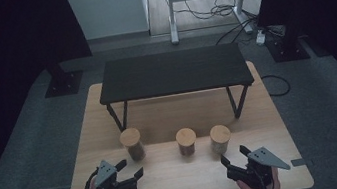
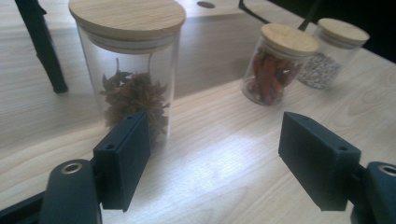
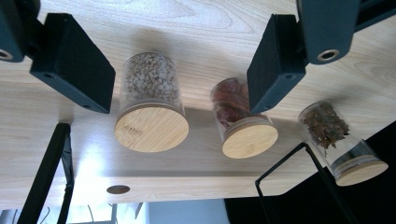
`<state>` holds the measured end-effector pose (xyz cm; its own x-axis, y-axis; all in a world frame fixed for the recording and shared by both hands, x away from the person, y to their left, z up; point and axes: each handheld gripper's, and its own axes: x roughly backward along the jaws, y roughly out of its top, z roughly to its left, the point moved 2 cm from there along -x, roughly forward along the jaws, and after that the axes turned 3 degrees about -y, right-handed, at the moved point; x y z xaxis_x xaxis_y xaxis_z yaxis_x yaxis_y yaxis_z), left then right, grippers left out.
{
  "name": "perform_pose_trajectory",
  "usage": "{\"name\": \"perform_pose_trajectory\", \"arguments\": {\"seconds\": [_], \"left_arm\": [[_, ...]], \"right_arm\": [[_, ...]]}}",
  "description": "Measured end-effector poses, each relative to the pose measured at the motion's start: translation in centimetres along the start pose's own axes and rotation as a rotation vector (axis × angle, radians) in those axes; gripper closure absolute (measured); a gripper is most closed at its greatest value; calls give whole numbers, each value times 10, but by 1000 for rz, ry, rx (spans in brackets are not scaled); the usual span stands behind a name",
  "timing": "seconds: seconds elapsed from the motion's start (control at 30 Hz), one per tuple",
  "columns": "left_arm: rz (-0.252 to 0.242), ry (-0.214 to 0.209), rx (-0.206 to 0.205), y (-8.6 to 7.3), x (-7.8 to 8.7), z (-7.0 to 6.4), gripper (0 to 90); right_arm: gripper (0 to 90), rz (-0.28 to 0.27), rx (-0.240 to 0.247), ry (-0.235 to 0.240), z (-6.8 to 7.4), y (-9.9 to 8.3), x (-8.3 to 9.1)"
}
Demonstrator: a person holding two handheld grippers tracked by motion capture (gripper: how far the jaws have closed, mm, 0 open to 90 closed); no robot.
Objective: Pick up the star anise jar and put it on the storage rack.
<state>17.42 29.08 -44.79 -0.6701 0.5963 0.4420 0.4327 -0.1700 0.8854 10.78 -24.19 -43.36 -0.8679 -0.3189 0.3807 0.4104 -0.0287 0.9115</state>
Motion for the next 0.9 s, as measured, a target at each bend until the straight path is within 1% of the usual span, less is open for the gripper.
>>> {"name": "perform_pose_trajectory", "arguments": {"seconds": [0.03, 0.13, 0.3, 0.4, 0.43, 0.47, 0.57, 0.73, 0.83, 0.9], "left_arm": [[4, 13, -6, 2, -2, 0, 239], [7, 35, -15, 7, -7, 1, 224], [15, 59, -36, 17, -20, 6, 231], [22, 79, -51, 23, -28, 8, 233], [22, 79, -51, 23, -28, 8, 226], [23, 94, -54, 25, -31, 8, 226], [22, 103, -49, 26, -34, 11, 224], [25, 143, -64, 28, -42, 11, 211], [17, 157, -65, 28, -47, 12, 195], [11, 158, -64, 28, -50, 13, 192]], "right_arm": [[232, 0, -2, -2, 0, 0, 0], [231, 1, -5, -7, 1, 2, 0], [231, -1, -16, 0, 1, 4, 1], [231, 0, -7, 1, 3, 4, 3], [231, 1, -8, 0, 3, 3, 4], [231, 1, -13, 2, 3, 3, 4], [231, 3, -14, 2, 2, 4, 4], [231, 1, -9, 8, 4, 4, 6], [232, 3, -5, 11, 4, 4, 7], [232, 4, -3, 11, 4, 4, 7]]}}
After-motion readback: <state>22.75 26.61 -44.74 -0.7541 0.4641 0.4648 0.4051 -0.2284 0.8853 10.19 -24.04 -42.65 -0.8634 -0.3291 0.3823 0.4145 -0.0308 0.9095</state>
